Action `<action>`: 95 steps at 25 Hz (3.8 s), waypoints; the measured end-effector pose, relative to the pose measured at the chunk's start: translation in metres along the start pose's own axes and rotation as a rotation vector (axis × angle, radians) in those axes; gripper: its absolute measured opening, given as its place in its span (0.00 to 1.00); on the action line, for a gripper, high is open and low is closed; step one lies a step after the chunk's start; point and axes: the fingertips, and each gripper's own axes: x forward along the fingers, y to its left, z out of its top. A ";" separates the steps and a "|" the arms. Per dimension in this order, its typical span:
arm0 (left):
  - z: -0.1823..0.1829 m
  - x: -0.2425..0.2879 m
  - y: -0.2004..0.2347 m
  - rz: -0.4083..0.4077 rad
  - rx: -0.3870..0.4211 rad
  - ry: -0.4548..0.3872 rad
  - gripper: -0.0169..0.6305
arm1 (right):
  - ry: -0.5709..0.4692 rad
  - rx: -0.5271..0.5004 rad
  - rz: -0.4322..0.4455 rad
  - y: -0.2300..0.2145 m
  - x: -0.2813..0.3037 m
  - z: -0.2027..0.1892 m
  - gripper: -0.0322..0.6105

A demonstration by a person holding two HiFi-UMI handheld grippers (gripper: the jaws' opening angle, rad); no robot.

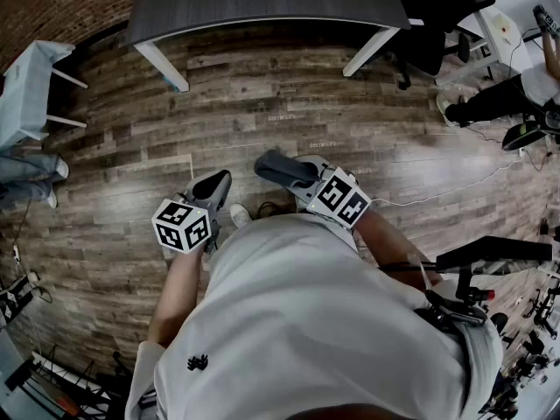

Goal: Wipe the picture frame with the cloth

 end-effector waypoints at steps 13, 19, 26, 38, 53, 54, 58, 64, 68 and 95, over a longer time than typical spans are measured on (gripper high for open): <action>0.063 0.172 -0.118 -0.049 0.064 0.024 0.06 | -0.043 0.129 -0.095 -0.134 -0.135 -0.107 0.19; 0.075 0.206 -0.096 -0.016 0.030 0.052 0.06 | -0.044 0.158 -0.066 -0.197 -0.123 -0.112 0.19; 0.113 0.239 -0.004 -0.010 0.000 0.018 0.06 | -0.035 0.191 -0.072 -0.262 -0.061 -0.080 0.19; 0.261 0.308 0.193 -0.073 0.023 0.017 0.06 | -0.036 0.165 -0.157 -0.419 0.043 0.069 0.19; 0.412 0.472 0.292 0.212 -0.141 -0.029 0.13 | -0.061 0.130 -0.030 -0.690 0.021 0.097 0.19; 0.418 0.479 0.299 0.242 -0.147 -0.025 0.14 | -0.061 0.114 -0.015 -0.705 0.018 0.097 0.19; 0.431 0.495 0.334 0.342 -0.205 -0.009 0.14 | -0.045 0.117 0.005 -0.755 0.014 0.082 0.19; 0.447 0.492 0.413 0.460 -0.214 0.032 0.14 | -0.045 0.200 -0.008 -0.773 0.030 0.079 0.19; 0.461 0.500 0.476 0.496 -0.219 0.035 0.15 | -0.039 0.238 -0.035 -0.770 0.042 0.091 0.19; 0.438 0.549 0.655 0.487 -0.218 0.133 0.17 | 0.119 0.323 -0.257 -0.736 0.106 0.147 0.19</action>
